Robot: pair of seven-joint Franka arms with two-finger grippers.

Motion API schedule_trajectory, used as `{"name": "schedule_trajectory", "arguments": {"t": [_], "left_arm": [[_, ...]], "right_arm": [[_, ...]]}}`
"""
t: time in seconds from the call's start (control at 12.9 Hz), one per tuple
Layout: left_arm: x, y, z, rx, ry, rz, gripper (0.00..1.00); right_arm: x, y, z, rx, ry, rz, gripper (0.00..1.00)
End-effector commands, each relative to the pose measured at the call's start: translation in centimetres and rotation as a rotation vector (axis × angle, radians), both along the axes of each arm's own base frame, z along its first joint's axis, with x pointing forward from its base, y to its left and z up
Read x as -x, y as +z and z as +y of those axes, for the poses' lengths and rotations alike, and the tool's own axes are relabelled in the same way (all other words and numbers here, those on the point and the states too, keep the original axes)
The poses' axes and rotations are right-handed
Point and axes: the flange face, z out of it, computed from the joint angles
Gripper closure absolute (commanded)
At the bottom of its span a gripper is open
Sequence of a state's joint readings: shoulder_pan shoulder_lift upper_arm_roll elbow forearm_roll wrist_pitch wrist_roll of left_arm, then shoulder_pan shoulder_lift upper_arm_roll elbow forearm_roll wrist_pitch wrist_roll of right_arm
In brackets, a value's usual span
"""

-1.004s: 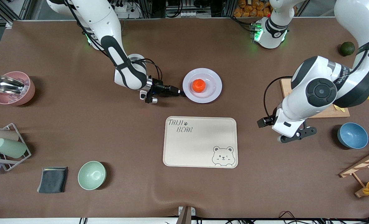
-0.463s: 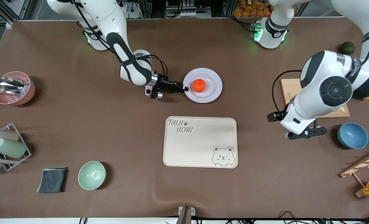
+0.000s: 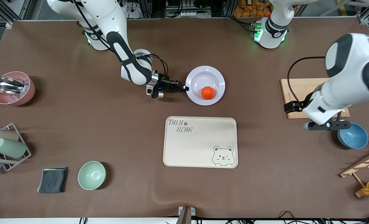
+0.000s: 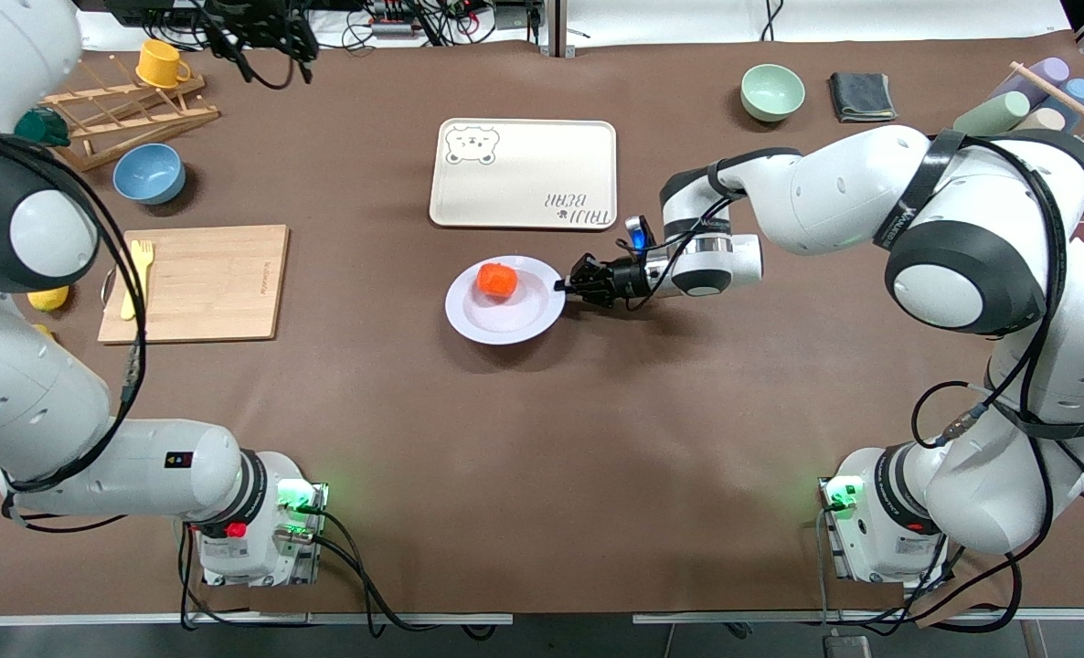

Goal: Place orange and plate with both arms
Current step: 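Slide the plate with the right gripper onto the bear tray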

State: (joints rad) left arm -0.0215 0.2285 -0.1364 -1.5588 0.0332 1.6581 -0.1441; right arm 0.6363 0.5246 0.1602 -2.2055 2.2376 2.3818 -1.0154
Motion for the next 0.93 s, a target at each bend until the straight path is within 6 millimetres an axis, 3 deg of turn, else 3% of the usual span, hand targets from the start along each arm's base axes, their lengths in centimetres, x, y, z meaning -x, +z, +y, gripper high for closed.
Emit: {"name": "schedule_trajectory", "arguments": {"t": [0.0, 0.31, 0.46, 0.85], "left_arm": [[2.7, 3.5, 0.3, 0.027, -0.043, -0.012, 0.00], [5.4, 7.6, -0.2, 0.022, -0.067, -0.018, 0.00], [6.7, 8.7, -0.7, 0.013, -0.159, 0.009, 0.00], [8.2, 12.0, 2.4, 0.016, -0.120, -0.035, 0.00]], "right_arm": [[-0.6, 0.6, 0.2, -0.007, -0.029, -0.023, 1.00], [-1.3, 2.9, 0.7, -0.058, -0.096, -0.031, 1.00], [-1.4, 3.3, 1.0, -0.081, -0.143, -0.015, 1.00], [-3.3, 4.8, 1.2, -0.173, -0.211, -0.019, 1.00]]}}
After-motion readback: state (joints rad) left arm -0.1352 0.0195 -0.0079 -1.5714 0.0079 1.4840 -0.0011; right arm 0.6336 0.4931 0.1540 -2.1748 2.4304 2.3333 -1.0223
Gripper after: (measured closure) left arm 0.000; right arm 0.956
